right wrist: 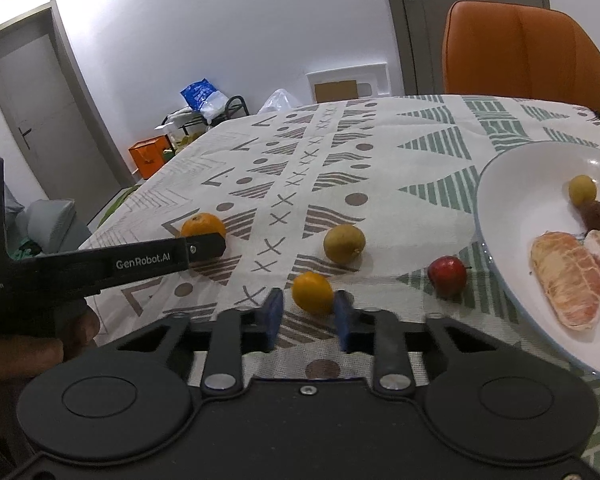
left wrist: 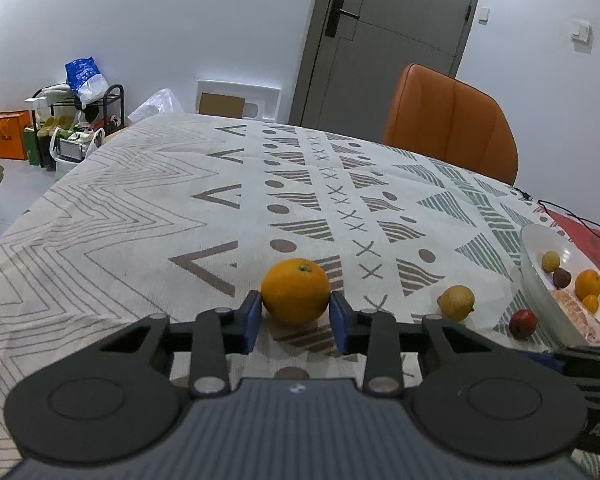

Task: Organize fruits

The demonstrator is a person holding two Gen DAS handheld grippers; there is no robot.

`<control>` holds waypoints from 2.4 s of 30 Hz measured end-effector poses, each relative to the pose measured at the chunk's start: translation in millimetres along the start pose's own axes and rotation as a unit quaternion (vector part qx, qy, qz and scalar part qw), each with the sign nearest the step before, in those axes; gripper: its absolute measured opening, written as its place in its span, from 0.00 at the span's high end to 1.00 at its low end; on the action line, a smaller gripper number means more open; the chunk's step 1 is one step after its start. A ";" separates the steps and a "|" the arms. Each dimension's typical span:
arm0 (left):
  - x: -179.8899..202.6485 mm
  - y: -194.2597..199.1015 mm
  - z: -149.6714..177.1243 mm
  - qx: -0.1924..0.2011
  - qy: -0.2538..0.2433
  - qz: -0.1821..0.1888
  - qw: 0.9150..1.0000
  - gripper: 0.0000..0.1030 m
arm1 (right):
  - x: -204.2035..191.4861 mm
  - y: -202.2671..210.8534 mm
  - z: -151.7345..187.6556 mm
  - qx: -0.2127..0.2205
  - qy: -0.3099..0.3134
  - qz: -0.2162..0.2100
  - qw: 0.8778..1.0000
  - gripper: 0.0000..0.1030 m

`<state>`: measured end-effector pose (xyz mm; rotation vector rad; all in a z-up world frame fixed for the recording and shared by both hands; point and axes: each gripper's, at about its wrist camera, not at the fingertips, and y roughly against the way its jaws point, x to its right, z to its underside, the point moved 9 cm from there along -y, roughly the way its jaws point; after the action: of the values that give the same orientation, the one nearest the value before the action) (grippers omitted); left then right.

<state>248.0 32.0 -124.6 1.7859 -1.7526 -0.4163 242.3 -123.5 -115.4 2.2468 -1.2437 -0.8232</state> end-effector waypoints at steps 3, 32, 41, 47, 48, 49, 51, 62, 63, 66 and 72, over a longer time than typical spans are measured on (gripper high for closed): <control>0.0 8.5 -3.0 0.009 0.001 0.000 1.000 0.67 | -2.2 3.3 -2.5 0.007 0.005 -0.002 1.000 0.91; -3.3 44.7 1.6 0.024 -0.002 0.002 1.000 0.67 | -8.8 11.2 -3.4 0.032 0.010 0.003 0.999 0.53; -7.4 47.2 1.1 0.023 0.003 0.002 1.000 0.67 | -12.9 -9.3 3.9 0.012 0.009 0.005 1.000 0.80; 3.5 46.8 1.3 0.023 -0.004 0.009 1.000 0.67 | -13.4 4.4 1.1 0.028 0.007 -0.002 1.000 0.80; 6.7 46.9 1.2 0.023 -0.005 0.011 1.000 0.67 | -12.4 6.7 0.4 0.030 0.005 -0.001 1.000 0.80; 9.7 46.8 1.2 0.023 -0.007 0.013 1.000 0.67 | -10.8 9.8 -0.3 0.033 0.003 0.000 0.999 0.80; 16.2 46.6 0.8 0.023 -0.011 0.019 0.999 0.67 | -7.5 16.9 -3.3 0.040 -0.001 0.001 0.999 0.80; 55.0 43.3 -5.3 0.025 -0.036 0.048 0.998 0.67 | 21.5 49.6 -21.3 0.086 -0.020 0.027 0.996 0.80; 58.0 42.8 -5.5 0.024 -0.037 0.051 0.998 0.67 | 24.5 51.7 -22.1 0.089 -0.021 0.030 0.995 0.80; 68.2 40.6 -6.5 0.025 -0.043 0.057 0.997 0.67 | 32.1 56.5 -22.4 0.095 -0.026 0.038 0.994 0.80; 89.9 34.6 -9.6 0.025 -0.056 0.070 0.996 0.67 | 51.4 67.3 -24.6 0.106 -0.038 0.056 0.992 0.80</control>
<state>233.6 -52.6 -79.8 1.6891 -1.9688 -0.4242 240.2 -199.1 -70.1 2.3012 -1.5435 -0.7732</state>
